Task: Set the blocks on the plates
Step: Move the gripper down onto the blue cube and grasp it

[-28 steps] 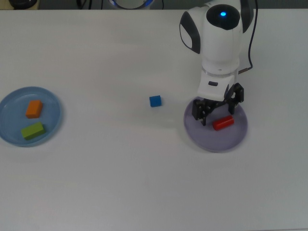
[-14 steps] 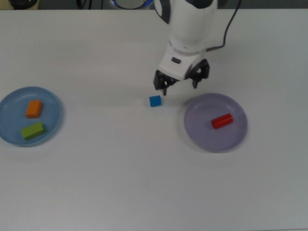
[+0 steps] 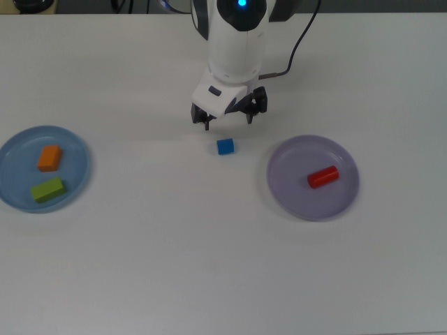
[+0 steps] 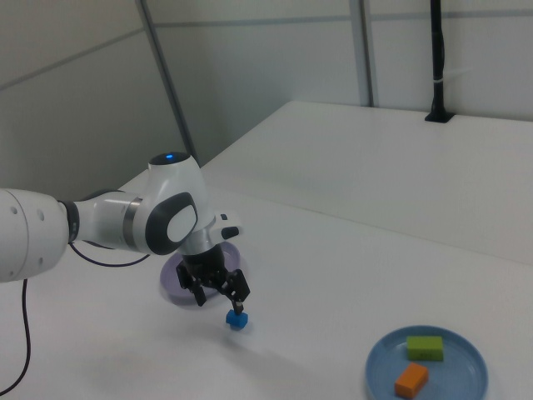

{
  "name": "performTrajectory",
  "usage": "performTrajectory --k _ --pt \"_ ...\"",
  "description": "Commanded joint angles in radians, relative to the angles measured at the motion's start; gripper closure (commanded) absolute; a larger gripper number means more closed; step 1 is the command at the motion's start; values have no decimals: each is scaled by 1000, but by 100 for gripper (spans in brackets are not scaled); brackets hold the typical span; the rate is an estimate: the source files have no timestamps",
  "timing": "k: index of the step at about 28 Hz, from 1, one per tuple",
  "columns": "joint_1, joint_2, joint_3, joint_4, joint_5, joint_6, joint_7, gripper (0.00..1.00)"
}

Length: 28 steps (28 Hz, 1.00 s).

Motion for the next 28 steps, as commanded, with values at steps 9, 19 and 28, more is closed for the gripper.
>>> performTrajectory --k 9,19,28 --pt "5 80 -8 -32 -83 144 32 1" --pt "3 99 -9 -26 -83 184 32 84" --pt "9 96 -8 50 -63 175 41 100"
